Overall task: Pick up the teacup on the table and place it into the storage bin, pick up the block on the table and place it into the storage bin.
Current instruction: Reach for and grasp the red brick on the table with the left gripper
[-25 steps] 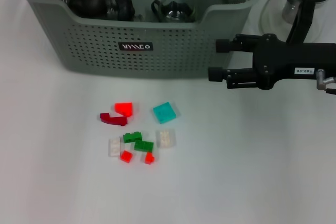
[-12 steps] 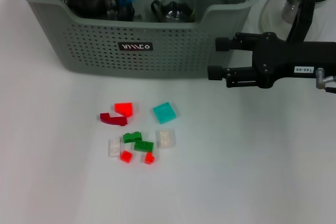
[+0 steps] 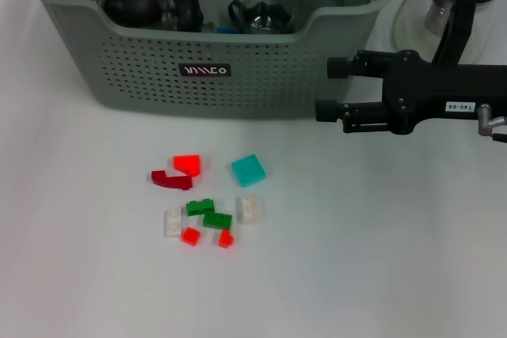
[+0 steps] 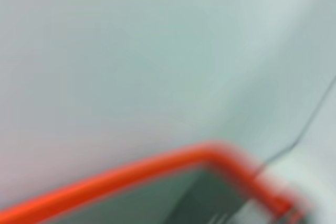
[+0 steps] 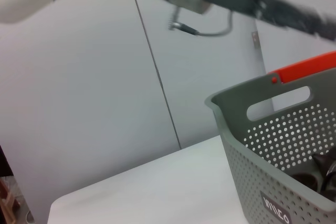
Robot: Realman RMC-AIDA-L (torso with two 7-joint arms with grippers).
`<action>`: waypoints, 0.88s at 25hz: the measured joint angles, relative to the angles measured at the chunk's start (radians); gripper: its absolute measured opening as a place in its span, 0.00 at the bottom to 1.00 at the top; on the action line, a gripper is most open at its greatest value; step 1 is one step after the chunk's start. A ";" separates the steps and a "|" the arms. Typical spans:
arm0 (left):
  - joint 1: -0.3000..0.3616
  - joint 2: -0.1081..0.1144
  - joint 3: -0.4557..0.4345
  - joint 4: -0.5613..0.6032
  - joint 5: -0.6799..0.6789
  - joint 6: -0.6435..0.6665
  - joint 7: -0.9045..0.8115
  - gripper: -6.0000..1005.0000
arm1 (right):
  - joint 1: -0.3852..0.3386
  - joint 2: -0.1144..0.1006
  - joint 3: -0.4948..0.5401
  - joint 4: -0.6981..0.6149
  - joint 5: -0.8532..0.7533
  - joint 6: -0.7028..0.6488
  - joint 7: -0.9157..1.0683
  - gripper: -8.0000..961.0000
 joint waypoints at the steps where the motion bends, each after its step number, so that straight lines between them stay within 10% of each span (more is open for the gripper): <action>1: 0.031 0.015 -0.029 -0.031 -0.111 0.050 0.034 0.82 | -0.001 0.000 0.000 0.000 0.000 0.000 0.000 0.89; 6: 0.167 0.131 -0.058 -0.311 -0.543 0.333 0.267 0.91 | 0.000 0.000 0.000 0.000 0.000 -0.002 0.001 0.89; 9: 0.219 0.156 -0.059 -0.379 -0.576 0.433 0.388 0.91 | 0.004 0.000 0.000 0.000 0.001 -0.003 0.002 0.89; 22: 0.349 0.073 0.190 -0.184 -0.281 0.530 0.485 0.90 | 0.004 0.000 0.000 -0.002 0.001 -0.004 -0.001 0.89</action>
